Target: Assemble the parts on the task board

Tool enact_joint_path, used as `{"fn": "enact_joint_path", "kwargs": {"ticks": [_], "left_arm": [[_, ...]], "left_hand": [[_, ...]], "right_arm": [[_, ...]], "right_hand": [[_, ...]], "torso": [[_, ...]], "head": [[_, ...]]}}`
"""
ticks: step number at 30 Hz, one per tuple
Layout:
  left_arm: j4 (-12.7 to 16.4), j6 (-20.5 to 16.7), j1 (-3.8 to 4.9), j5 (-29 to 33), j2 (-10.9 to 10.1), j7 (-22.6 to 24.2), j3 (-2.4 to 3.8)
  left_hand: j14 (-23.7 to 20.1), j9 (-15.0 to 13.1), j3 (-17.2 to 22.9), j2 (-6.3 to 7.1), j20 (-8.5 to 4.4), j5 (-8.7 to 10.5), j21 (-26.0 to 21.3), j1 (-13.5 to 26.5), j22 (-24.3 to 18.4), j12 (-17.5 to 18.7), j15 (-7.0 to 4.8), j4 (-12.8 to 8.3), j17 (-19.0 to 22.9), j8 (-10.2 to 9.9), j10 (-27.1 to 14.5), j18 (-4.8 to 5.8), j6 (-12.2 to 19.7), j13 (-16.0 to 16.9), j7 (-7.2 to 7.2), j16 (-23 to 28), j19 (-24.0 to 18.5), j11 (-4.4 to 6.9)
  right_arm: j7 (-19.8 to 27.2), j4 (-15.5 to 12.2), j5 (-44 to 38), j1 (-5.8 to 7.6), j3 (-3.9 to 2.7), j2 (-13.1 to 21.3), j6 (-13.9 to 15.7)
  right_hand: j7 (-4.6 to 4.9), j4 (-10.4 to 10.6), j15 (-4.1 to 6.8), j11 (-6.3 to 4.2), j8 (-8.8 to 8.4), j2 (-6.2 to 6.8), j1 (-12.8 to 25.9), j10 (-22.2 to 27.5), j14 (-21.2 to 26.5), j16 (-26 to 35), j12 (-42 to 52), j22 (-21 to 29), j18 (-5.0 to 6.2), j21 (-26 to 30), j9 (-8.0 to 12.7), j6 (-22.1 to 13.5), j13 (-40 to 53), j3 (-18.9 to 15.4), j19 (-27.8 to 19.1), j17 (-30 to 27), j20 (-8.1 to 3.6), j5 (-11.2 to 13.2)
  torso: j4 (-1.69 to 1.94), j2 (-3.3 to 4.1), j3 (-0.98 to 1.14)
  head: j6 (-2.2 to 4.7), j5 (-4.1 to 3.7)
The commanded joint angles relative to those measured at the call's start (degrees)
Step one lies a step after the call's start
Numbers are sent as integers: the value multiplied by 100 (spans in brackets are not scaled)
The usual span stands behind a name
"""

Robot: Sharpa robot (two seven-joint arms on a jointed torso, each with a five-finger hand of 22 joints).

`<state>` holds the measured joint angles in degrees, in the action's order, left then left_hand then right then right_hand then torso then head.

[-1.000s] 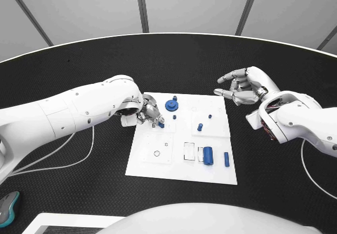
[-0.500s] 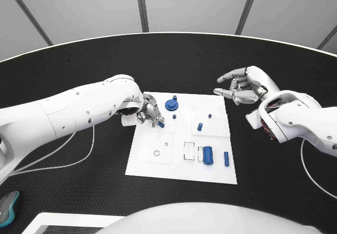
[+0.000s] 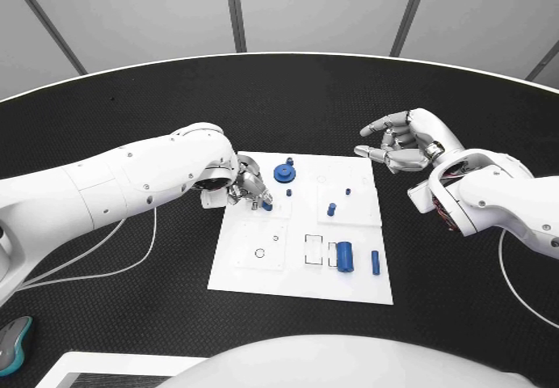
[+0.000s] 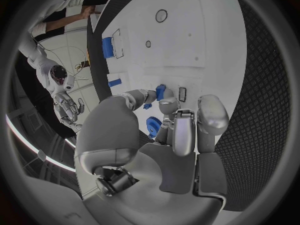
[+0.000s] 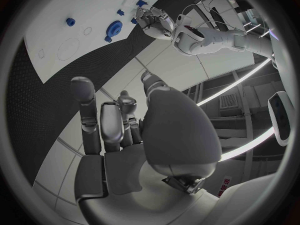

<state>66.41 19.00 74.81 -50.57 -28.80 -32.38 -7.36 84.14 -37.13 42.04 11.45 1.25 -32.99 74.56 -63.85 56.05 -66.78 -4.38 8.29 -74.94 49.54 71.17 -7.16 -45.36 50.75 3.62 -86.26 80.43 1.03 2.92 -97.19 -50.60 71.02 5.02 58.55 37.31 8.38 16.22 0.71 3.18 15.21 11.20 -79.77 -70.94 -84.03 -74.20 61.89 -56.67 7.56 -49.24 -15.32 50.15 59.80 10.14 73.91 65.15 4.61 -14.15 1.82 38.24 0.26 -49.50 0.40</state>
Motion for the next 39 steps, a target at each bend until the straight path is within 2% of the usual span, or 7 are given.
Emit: {"fn": "enact_joint_path", "kwargs": {"ticks": [1,39], "left_arm": [[1,-9,0,-2,2,-2,0],[-55,28,-3,-6,141,-126,0]], "left_hand": [[353,-5,872,-44,-13,-31,36,-34,5,-2,-44,-898,-480,21,26,108,-31,-4,-6,-15,14,2],[357,2,860,-44,-13,-40,45,-43,20,-22,-47,-918,-496,10,51,111,-48,33,-9,-22,20,6]], "right_arm": [[0,0,0,0,0,0,-1],[-2,-16,0,0,0,-4,-17]], "right_hand": [[-16,25,49,0,22,-29,-12,-57,-20,35,24,0,72,33,7,43,7,-9,44,8,14,-31],[-16,25,49,0,22,-29,-12,-57,-20,35,24,0,72,33,7,43,7,-9,44,8,14,-31]], "torso": [[0,1,0],[2,4,5]], "head": [[4,2],[-41,-24]]}}
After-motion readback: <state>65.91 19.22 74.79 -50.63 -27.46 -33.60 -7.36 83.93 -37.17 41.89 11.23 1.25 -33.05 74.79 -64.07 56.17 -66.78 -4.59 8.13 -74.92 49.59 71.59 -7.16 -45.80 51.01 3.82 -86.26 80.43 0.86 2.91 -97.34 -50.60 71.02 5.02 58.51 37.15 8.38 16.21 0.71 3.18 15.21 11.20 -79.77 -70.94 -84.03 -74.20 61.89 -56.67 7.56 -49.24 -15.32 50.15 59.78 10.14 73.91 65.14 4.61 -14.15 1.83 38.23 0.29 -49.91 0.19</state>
